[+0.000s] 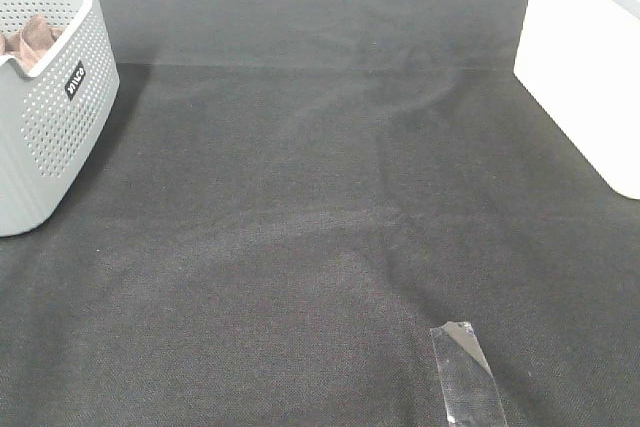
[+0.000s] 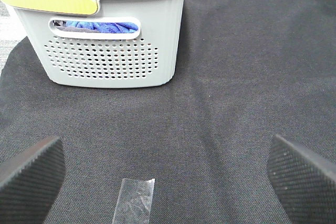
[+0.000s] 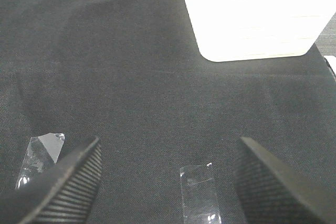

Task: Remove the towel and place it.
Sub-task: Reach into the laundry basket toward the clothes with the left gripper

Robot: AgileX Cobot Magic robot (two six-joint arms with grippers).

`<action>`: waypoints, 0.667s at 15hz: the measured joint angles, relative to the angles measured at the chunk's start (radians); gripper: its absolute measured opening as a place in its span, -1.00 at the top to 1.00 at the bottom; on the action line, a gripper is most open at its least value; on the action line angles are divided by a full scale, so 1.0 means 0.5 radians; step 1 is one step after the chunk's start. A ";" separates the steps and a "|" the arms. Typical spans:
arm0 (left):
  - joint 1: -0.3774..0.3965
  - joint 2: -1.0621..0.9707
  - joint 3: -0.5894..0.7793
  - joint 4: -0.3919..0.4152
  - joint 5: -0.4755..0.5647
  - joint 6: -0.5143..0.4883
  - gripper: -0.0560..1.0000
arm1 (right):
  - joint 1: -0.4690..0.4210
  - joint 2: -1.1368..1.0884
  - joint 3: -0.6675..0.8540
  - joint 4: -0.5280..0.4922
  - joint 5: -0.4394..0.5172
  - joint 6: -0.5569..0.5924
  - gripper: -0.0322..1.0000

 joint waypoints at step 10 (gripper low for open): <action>0.000 0.000 0.000 -0.002 0.000 0.022 -0.99 | 0.000 0.000 0.000 0.000 0.000 0.000 -0.40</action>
